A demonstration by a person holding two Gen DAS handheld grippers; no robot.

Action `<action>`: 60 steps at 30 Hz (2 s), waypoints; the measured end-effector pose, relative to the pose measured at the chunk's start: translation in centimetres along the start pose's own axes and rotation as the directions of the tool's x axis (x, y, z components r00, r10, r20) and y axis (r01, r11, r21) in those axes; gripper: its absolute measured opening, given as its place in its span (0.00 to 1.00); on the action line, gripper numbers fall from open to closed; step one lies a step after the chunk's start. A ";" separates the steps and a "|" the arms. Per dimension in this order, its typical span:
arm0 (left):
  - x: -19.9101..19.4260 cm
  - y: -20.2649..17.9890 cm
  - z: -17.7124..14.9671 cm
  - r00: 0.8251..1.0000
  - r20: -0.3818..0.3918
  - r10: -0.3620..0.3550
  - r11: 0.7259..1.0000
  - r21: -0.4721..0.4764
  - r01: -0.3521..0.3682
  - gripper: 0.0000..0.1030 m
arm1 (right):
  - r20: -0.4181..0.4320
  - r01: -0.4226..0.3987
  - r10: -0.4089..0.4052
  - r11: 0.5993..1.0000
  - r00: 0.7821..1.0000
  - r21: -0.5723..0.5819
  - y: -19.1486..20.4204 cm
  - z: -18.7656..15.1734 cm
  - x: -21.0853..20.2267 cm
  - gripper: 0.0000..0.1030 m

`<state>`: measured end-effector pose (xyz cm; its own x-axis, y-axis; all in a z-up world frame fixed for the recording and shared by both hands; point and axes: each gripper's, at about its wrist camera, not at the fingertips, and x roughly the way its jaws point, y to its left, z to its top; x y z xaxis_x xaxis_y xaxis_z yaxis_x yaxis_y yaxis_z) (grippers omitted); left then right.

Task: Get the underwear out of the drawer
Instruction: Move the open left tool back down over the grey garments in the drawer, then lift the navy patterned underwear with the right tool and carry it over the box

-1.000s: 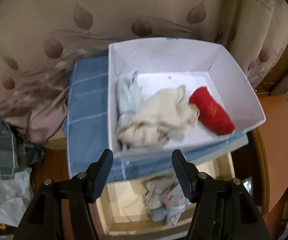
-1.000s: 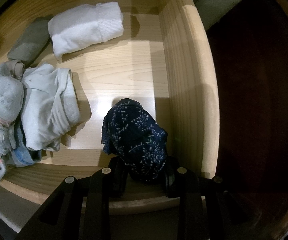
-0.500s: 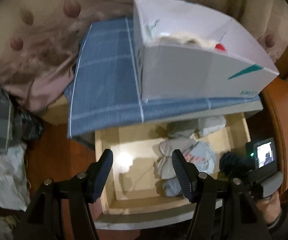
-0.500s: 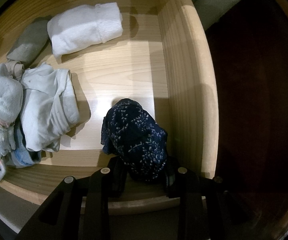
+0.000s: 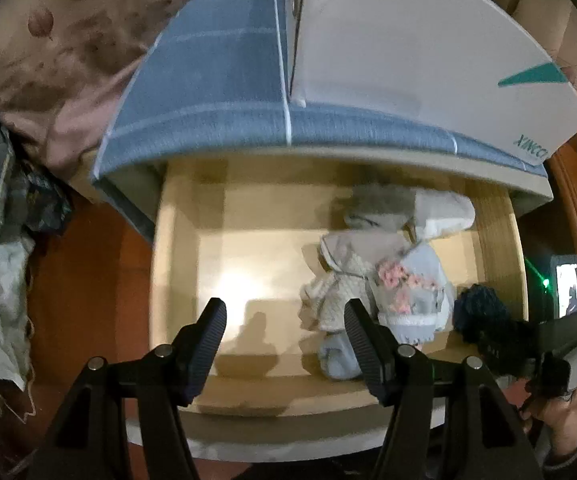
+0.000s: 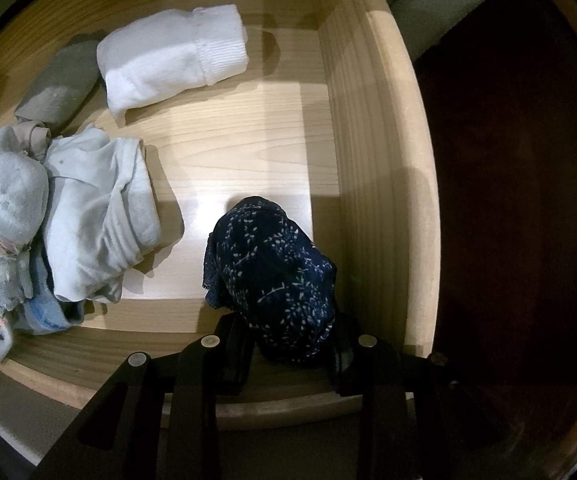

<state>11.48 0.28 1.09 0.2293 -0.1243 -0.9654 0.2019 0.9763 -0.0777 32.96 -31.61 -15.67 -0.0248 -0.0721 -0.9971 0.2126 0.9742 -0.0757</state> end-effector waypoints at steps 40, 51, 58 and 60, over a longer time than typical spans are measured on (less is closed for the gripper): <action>4.6 -0.9 -5.8 0.998 0.018 0.065 0.997 -0.035 -0.065 0.61 | 0.043 -0.077 0.079 0.996 0.996 -0.047 -0.6 0.4 -1.6 0.22; 4.0 -1.0 -6.0 0.993 0.066 0.099 0.995 -0.033 -0.097 0.61 | 0.098 -0.108 0.112 0.993 0.989 -0.049 -1.6 2.1 -6.2 0.21; 4.2 -0.5 -5.9 0.995 0.052 0.082 0.995 -0.055 -0.079 0.61 | 0.130 -0.118 0.130 0.989 0.983 -0.094 -1.9 1.8 -10.2 0.21; 4.1 -0.5 -6.0 0.995 0.057 0.079 0.996 -0.057 -0.076 0.61 | 0.144 -0.117 0.132 0.987 0.981 -0.110 -1.9 1.3 -11.7 0.21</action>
<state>6.65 0.31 -4.35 0.2986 -0.0567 -0.9527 0.1297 0.9914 -0.0183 34.09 -32.88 -3.92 0.1442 0.0275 -0.9892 0.1056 0.9935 0.0431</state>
